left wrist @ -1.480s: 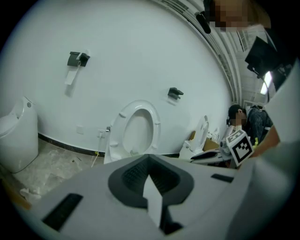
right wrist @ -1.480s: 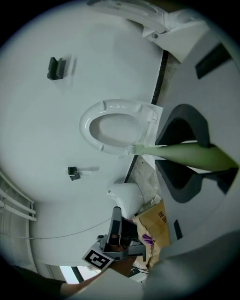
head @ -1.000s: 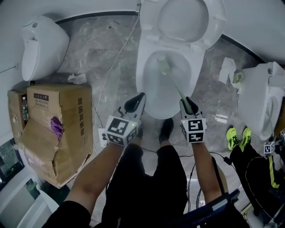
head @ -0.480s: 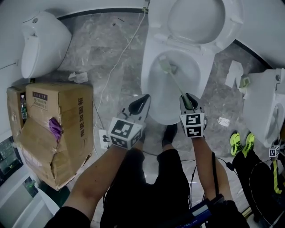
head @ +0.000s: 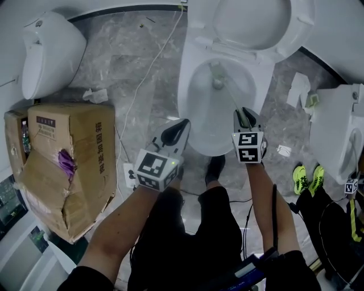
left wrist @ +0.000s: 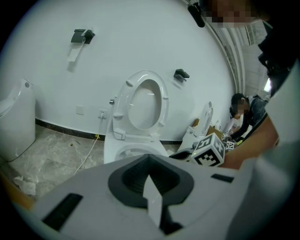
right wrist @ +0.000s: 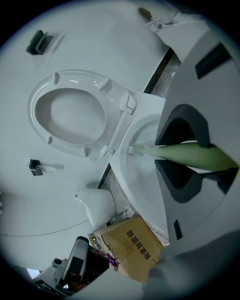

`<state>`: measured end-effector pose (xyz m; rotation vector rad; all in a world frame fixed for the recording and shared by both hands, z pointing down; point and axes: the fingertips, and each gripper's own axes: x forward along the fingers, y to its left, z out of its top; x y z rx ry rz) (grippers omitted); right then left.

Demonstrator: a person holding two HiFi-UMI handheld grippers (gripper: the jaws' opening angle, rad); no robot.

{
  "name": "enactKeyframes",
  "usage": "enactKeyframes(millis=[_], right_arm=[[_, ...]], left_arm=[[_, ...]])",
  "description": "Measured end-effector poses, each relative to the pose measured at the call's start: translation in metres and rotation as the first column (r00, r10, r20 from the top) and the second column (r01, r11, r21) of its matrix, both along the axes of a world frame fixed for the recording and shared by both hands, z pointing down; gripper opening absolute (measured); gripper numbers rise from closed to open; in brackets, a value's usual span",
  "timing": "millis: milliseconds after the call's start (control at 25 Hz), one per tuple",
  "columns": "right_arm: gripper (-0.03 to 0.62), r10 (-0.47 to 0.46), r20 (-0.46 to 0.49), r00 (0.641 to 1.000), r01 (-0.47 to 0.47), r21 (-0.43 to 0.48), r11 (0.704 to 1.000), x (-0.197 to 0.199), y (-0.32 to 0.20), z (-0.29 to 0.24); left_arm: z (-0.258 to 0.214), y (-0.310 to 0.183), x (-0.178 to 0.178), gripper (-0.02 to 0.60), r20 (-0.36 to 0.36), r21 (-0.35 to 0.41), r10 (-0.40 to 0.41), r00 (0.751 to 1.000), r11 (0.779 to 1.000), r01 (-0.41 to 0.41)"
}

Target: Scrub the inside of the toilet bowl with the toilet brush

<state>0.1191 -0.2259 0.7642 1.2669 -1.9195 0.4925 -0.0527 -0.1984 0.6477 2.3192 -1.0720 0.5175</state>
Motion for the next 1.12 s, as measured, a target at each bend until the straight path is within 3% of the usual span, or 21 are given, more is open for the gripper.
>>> enactKeyframes(millis=[320,720,1120], right_arm=[[0.101,0.089,-0.062,0.994,-0.089,0.008,0.996,0.045,0.002,-0.008],[0.101,0.147,-0.127,0.981,-0.15,-0.019,0.988,0.079,0.046,-0.017],[0.101,0.1,-0.135,0.986,-0.109,-0.062,0.992,0.083,0.104,-0.03]], left_arm=[[0.003,0.011,0.011,0.009,-0.009,-0.012,0.017,1.0,1.0,-0.017],[-0.002,0.028,0.029,0.009,-0.029,-0.012,0.059,0.998,0.998,-0.06],[-0.008,0.052,0.036,0.009,-0.036,-0.01,0.097,0.995,0.995,-0.097]])
